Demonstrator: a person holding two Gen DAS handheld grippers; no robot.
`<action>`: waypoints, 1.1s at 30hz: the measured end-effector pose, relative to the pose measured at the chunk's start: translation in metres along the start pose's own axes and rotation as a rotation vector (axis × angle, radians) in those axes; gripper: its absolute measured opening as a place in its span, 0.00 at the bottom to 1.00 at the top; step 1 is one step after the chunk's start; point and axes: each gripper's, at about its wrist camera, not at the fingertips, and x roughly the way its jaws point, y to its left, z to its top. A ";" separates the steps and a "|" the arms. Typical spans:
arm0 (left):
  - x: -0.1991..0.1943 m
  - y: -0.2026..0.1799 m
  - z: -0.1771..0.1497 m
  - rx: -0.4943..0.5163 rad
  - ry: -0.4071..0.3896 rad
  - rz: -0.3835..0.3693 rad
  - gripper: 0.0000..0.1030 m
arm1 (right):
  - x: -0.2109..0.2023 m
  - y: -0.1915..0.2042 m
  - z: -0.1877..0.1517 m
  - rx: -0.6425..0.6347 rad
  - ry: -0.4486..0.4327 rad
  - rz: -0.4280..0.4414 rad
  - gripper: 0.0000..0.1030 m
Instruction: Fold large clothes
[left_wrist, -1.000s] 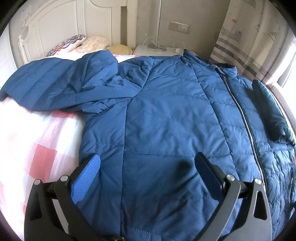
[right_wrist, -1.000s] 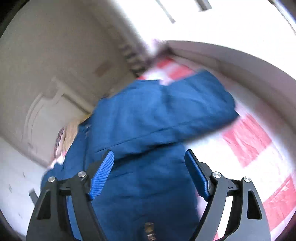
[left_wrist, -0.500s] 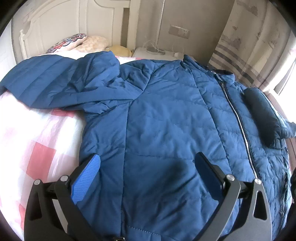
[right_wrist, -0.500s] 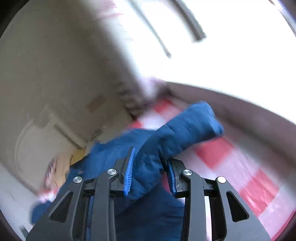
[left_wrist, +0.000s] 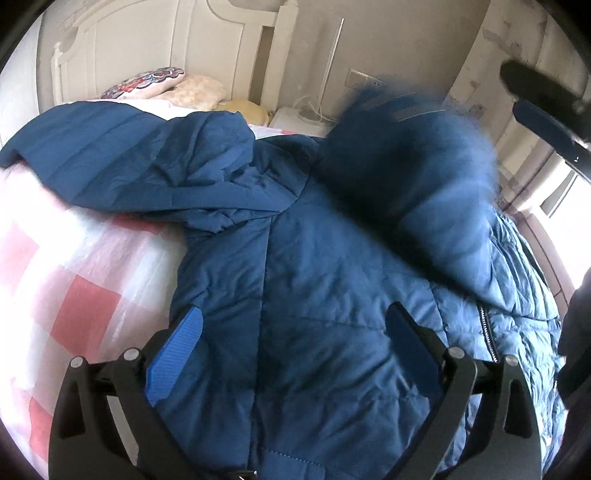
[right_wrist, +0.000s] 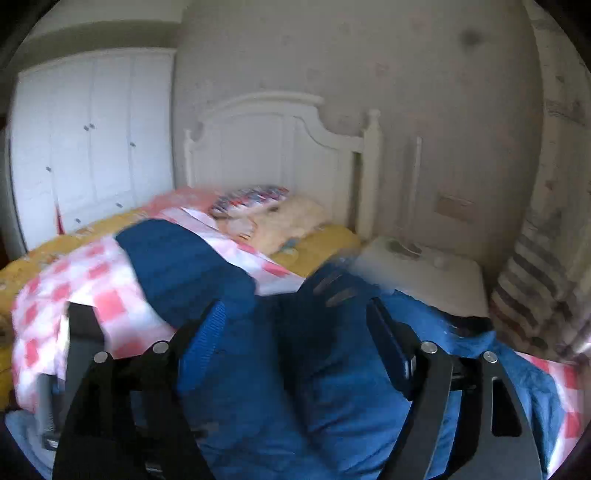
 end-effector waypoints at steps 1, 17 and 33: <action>0.000 0.001 0.000 -0.003 0.000 -0.003 0.96 | -0.009 -0.010 -0.005 0.021 -0.013 -0.014 0.72; 0.005 -0.005 0.014 0.010 0.093 -0.043 0.96 | -0.092 -0.197 -0.150 0.460 0.349 -0.519 0.75; 0.108 -0.010 0.101 -0.413 0.062 -0.225 0.58 | -0.106 -0.201 -0.151 0.567 0.241 -0.530 0.73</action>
